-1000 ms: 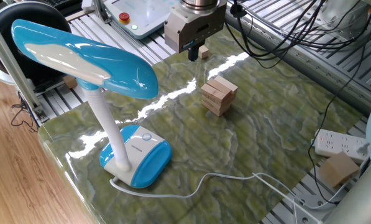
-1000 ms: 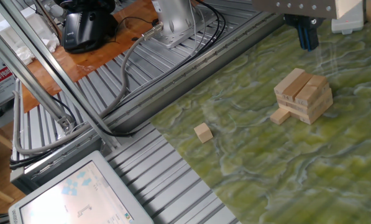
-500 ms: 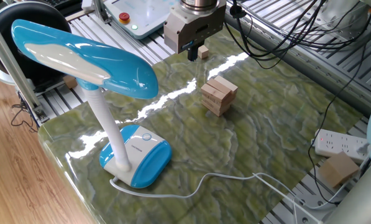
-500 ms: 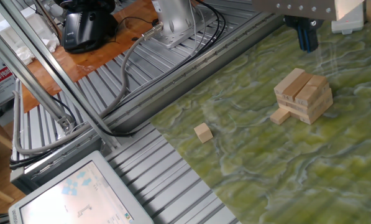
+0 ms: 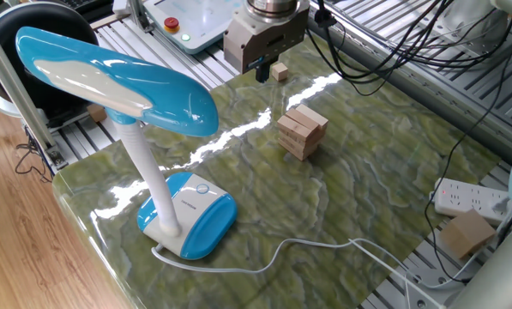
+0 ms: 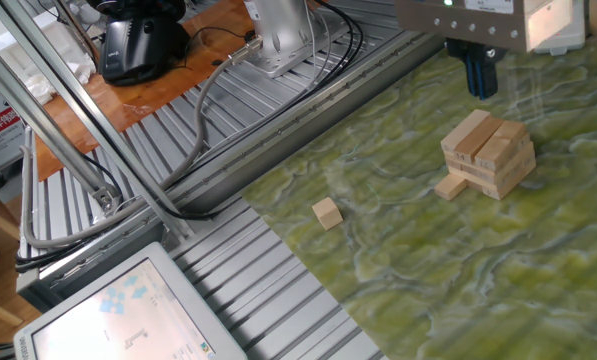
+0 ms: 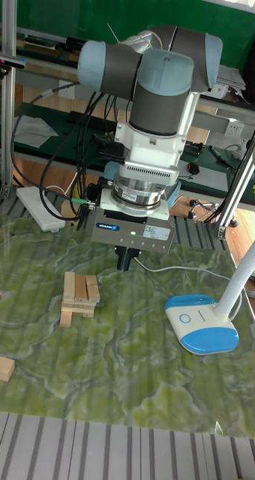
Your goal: Turn on the desk lamp by pressing the button
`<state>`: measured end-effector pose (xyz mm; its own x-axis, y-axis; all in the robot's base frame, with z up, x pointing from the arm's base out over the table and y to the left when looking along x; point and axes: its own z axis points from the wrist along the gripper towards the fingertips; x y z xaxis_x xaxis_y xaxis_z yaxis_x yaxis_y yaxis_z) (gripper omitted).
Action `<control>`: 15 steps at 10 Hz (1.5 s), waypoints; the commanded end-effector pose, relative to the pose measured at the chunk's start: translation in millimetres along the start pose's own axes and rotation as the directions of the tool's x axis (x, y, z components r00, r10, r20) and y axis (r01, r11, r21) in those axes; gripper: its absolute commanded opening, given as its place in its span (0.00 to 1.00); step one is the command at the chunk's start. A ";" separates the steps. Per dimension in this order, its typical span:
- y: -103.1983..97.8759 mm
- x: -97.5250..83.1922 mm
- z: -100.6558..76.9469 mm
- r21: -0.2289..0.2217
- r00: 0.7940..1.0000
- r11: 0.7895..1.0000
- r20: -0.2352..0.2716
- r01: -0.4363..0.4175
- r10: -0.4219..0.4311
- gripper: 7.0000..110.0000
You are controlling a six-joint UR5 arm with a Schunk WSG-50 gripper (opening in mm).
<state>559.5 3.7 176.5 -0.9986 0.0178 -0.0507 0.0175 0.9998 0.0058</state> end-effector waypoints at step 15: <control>34.8 36.0 81.2 -0.014 0.998 0.999 0.039 -0.047 0.048 0.00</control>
<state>543.0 38.6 110.5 -0.9929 0.0683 -0.0975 0.0661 0.9975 0.0250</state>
